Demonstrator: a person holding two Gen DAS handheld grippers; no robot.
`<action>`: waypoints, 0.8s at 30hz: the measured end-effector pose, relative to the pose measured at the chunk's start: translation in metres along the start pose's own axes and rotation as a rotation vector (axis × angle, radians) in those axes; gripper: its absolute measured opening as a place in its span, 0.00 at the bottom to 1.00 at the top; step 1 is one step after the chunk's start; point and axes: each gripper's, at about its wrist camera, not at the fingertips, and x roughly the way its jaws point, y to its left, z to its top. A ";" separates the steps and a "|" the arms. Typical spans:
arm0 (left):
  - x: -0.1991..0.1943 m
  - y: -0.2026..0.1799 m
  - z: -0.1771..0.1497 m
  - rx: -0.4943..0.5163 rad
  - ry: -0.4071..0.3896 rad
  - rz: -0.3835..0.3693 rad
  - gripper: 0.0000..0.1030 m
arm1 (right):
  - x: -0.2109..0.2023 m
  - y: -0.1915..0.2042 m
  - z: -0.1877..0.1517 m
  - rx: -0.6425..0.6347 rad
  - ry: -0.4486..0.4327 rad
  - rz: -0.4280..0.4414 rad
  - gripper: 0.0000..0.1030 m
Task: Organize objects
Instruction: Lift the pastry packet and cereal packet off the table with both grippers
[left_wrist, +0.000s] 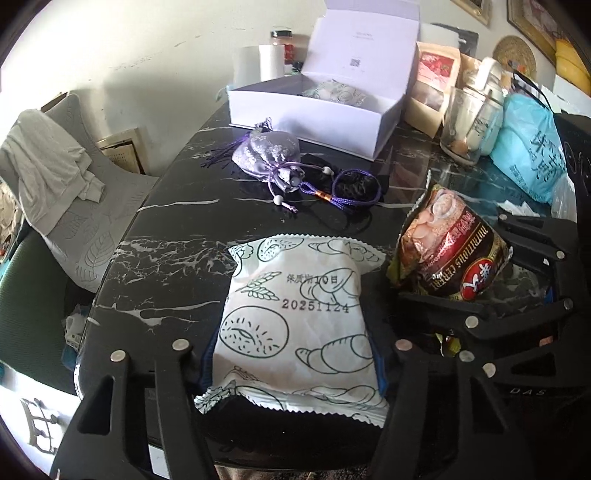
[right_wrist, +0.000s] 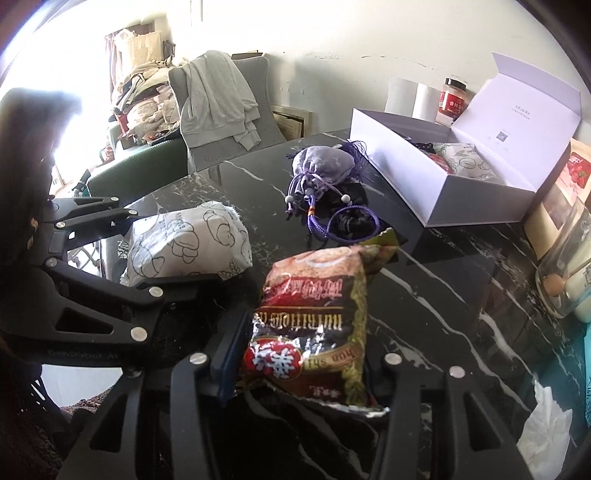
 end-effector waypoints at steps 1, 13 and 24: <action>-0.001 -0.001 -0.001 0.002 -0.004 0.004 0.56 | 0.000 0.000 0.000 0.000 0.002 0.000 0.47; -0.006 0.003 0.002 -0.052 0.035 -0.044 0.54 | -0.009 -0.003 0.004 0.012 -0.003 0.016 0.46; -0.032 0.003 0.027 -0.052 0.015 -0.041 0.54 | -0.038 -0.013 0.021 0.032 -0.030 0.015 0.46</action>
